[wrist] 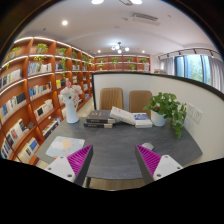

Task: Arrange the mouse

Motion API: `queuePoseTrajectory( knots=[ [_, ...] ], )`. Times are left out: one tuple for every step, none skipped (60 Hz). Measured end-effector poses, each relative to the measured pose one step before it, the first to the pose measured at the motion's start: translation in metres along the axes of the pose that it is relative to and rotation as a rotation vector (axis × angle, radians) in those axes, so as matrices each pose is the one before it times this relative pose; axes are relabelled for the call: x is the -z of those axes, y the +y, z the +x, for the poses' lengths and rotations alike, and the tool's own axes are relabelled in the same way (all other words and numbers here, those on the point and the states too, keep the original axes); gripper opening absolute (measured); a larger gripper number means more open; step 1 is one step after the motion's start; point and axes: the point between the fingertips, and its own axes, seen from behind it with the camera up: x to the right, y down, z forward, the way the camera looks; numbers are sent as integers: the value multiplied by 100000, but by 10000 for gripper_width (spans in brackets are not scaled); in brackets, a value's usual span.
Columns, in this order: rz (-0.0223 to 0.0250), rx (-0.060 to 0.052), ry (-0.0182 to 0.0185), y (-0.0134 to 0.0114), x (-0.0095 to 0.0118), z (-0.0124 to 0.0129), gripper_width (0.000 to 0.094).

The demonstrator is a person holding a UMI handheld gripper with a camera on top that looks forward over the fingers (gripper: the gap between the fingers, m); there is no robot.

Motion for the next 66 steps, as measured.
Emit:
queuePoseTrajectory(
  knots=[
    [-252, -159, -110, 680, -1316, -927, 845],
    [-425, 292, 124, 261, 1, 60, 845],
    [-446, 255, 95, 316, -35, 57, 845],
    [-515, 207, 102, 401, -71, 62, 848],
    [-573, 50, 133, 520, -81, 83, 849],
    [-605, -79, 153, 628, -129, 53, 854],
    [-546, -3, 123, 508, 263, 310, 857],
    [-189, -369, -256, 1213, -1377, -227, 860],
    [-529, -125, -141, 699, -346, 137, 859],
    [-680, -70, -79, 710, -284, 175, 860],
    [-786, -33, 126, 718, -248, 235, 858],
    [-808, 28, 348, 703, -236, 316, 857],
    [-896, 33, 481, 694, -215, 393, 859],
    [-969, 83, 511, 676, -206, 405, 859],
    [-1016, 95, 492, 674, -226, 445, 859],
    [-999, 93, 415, 651, -207, 395, 859],
    [-1019, 34, 304, 686, -193, 423, 859],
    [-1097, -82, 293, 668, -188, 415, 859],
    [-1186, -161, 351, 695, -221, 447, 858],
    [-1363, 24, 547, 429, 513, 910, 858],
    [-1163, -181, 402, 649, -269, 491, 859],
    [-1205, -143, 425, 608, -309, 486, 856],
    [-1154, -187, 579, 539, -310, 550, 856],
    [-1119, -289, 745, 489, -355, 565, 857],
    [-907, -208, 695, 397, -375, 532, 857],
    [-879, -184, 580, 376, -373, 541, 857],
    [-836, -177, 428, 302, -362, 454, 855],
    [-812, -220, 417, 221, -372, 464, 858],
    [-740, -223, 487, 195, -430, 482, 857],
    [-680, -226, 529, 141, -447, 452, 856],
    [-598, -285, 457, 47, -488, 368, 859],
    [-617, -229, 334, 62, -528, 383, 859],
    [-600, -99, 345, 32, -568, 350, 856],
    [-616, 50, 333, -26, -566, 333, 854],
    [-594, 72, 344, -22, -538, 336, 854],
    [-452, 39, 345, -74, -600, 323, 853],
    [-394, 45, 299, -142, -589, 295, 853],
    [-347, 117, 285, -178, -627, 273, 854],
    [-357, 38, 273, -186, -621, 277, 855],
    [-405, -23, 249, -202, -620, 230, 855],
    [-467, -62, 135, -190, -597, 231, 853],
    [-514, 34, 52, -230, -621, 224, 852],
    [-542, 85, -1, -225, -629, 168, 854],
    [-484, 17, 34, -258, -636, 153, 854],
    [-360, -86, 138, -289, -596, 186, 854],
    [-328, -90, 142, -303, -601, 145, 855],
    [-318, -75, 62, -309, -604, 120, 854],
    [-348, -46, 6, -290, -604, 87, 854],
    [-381, -60, -97, -272, -587, 96, 853],
    [-440, -23, -222, -285, -567, 40, 854],
    [-518, -28, -322, -246, -568, 24, 853],
    [-523, -25, -340, -280, -563, -6, 853],
    [-540, -73, -289, -244, -540, 30, 854],
    [-566, -48, -323, -227, -526, 10, 854],
    [-641, 47, -359, -229, -554, -19, 856],
    [-725, 121, -341, -191, -493, -5, 854],
    [-769, 196, -312, -205, -499, -10, 854],
    [-672, 188, -161, -180, -513, -69, 856],
    [-765, 194, -114, -182, -474, 0, 857],
    [-834, 159, -79, -174, -414, 32, 857],
    [-722, 200, -480, -220, -322, -39, 861],
    [313, -255, -928, -502, -282, -181, 853],
    [-139, 183, -662, -607, -303, 363, 850],
    [188, 181, -112, -173, -259, -698, 850],
    [-66, 443, 185, -337, -304, 10, 861],
    [-317, 726, 340, -278, -243, 91, 868]
  ],
)
